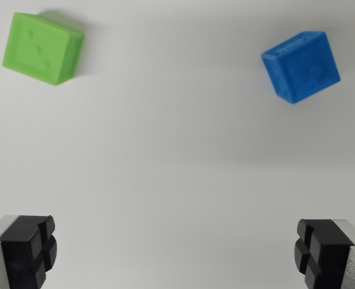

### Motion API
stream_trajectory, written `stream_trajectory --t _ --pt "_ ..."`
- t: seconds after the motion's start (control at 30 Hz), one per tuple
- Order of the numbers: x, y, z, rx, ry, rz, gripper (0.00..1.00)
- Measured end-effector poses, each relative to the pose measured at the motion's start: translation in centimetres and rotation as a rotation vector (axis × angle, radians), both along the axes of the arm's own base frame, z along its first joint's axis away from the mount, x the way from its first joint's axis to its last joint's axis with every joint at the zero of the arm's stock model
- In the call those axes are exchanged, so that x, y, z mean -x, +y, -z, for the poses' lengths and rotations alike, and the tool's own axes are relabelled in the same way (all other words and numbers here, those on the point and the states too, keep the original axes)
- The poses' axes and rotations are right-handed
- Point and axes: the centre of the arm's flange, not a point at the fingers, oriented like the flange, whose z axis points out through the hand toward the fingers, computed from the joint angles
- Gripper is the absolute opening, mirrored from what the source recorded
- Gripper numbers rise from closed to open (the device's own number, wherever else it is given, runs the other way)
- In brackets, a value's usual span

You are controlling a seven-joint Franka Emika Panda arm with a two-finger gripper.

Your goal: Stack cube

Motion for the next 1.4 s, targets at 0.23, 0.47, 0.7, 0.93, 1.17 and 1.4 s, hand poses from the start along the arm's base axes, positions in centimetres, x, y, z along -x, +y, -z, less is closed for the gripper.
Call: stream_trajectory --t 0.23,0.47,0.7,0.93,1.17,1.4 --pt "-0.2 -1.1 1.4 -0.003 -0.002 -0.037 1.00" --pt "-0.5 -2.2 3.1 -0.007 -0.003 -0.082 1.00" --pt "-0.7 -3.5 4.9 -0.013 -0.006 -0.127 1.00" --pt "-1.0 -4.8 6.9 -0.019 -0.008 -0.177 1.00" --pt "-1.3 -6.3 8.9 -0.025 -0.011 -0.231 1.00" --pt "-1.6 -7.9 11.2 -0.030 -0.015 -0.290 1.00"
